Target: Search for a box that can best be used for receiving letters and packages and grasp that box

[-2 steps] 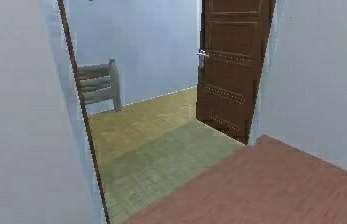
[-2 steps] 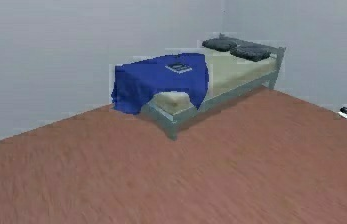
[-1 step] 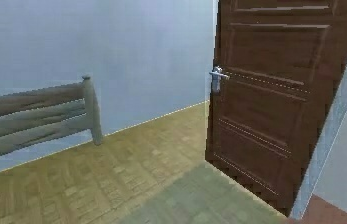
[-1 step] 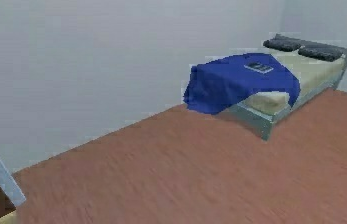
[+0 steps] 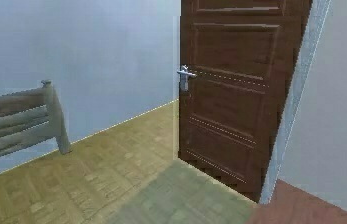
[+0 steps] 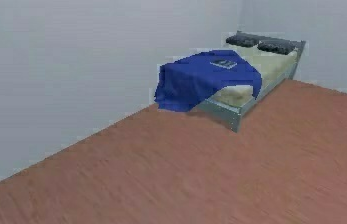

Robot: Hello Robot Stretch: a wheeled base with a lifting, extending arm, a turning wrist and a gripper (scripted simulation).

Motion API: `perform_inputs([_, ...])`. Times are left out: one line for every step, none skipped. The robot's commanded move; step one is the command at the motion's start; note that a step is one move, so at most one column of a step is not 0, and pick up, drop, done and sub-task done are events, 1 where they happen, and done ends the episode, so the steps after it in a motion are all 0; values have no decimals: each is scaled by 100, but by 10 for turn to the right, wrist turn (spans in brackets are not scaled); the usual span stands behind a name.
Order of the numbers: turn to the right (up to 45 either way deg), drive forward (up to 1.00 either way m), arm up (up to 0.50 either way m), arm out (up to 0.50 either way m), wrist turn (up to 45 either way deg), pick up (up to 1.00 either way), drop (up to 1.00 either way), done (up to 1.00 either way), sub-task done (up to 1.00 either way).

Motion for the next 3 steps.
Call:
perform_inputs([0, 20, 0, 0, 0, 0, 0, 0, 0])
perform_inputs([-150, 0, 0, 0, 0, 0, 0, 0, 0])
perform_inputs([0, 100, 0, 0, 0, 0, 0, 0, 0])
